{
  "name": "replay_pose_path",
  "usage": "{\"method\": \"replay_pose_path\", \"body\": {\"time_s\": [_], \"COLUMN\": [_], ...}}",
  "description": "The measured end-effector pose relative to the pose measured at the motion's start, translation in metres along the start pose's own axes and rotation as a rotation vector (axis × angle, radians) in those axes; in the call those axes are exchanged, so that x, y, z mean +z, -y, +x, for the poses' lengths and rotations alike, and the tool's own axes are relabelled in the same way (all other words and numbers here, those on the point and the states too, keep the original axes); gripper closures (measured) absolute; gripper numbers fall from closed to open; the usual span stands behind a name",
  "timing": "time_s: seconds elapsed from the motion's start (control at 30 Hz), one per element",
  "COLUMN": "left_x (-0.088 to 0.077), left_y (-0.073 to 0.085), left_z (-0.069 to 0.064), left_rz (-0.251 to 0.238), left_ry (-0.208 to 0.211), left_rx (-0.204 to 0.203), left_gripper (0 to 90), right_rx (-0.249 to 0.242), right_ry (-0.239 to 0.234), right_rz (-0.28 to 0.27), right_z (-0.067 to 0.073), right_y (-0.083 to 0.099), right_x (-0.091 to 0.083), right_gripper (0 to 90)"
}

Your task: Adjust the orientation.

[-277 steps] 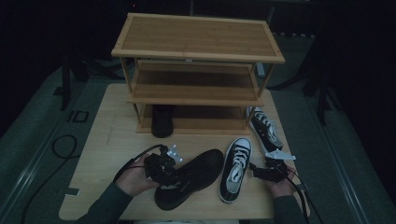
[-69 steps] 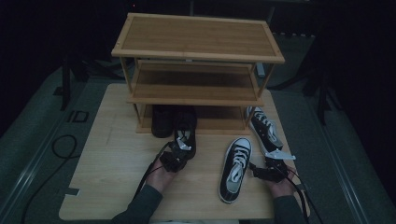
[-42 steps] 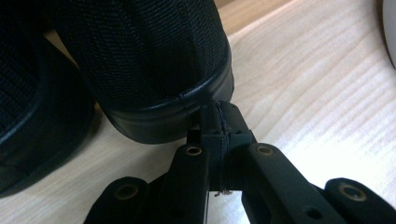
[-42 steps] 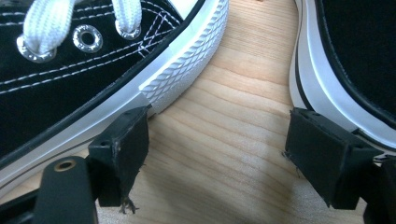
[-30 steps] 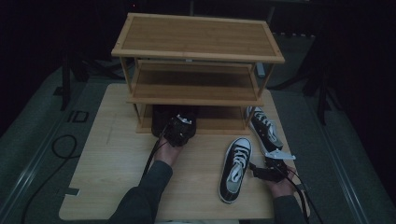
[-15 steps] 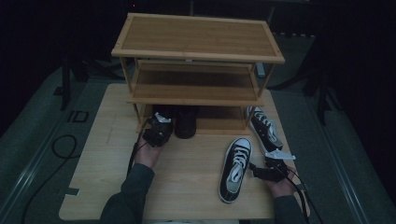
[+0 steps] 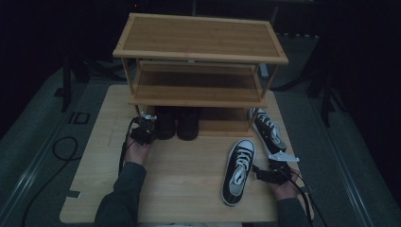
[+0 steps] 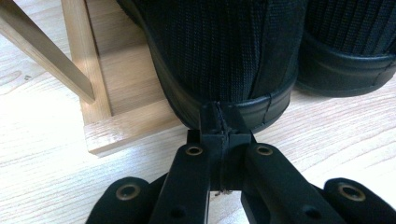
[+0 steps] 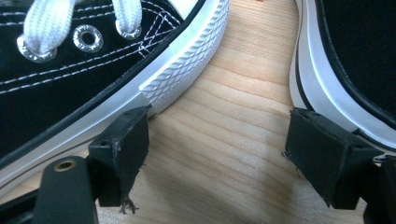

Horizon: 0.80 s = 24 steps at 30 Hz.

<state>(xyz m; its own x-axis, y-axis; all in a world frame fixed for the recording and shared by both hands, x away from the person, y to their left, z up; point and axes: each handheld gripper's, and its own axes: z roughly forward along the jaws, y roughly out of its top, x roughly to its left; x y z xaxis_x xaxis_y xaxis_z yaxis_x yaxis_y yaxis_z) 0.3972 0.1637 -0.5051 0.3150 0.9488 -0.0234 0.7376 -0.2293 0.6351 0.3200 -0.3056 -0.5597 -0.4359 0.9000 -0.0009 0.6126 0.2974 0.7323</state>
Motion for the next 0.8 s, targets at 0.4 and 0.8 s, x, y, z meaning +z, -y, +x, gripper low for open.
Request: {"method": "replay_pose_path", "body": {"time_s": [0.4, 0.8], "left_x": [-0.004, -0.002], "left_y": [0.002, 0.016], "left_z": [-0.006, 0.013], "left_rz": [-0.036, -0.106], "left_ry": [0.017, 0.003], "left_rx": [0.039, 0.021], "left_gripper": [86.2, 69.7], "right_rx": [0.000, -0.002], "right_ry": [0.001, -0.002], "right_rz": [0.000, 0.002], "right_z": [0.000, 0.000], "right_y": [0.000, 0.000], "right_x": [0.000, 0.000], "right_gripper": [21.5, 22.0]}}
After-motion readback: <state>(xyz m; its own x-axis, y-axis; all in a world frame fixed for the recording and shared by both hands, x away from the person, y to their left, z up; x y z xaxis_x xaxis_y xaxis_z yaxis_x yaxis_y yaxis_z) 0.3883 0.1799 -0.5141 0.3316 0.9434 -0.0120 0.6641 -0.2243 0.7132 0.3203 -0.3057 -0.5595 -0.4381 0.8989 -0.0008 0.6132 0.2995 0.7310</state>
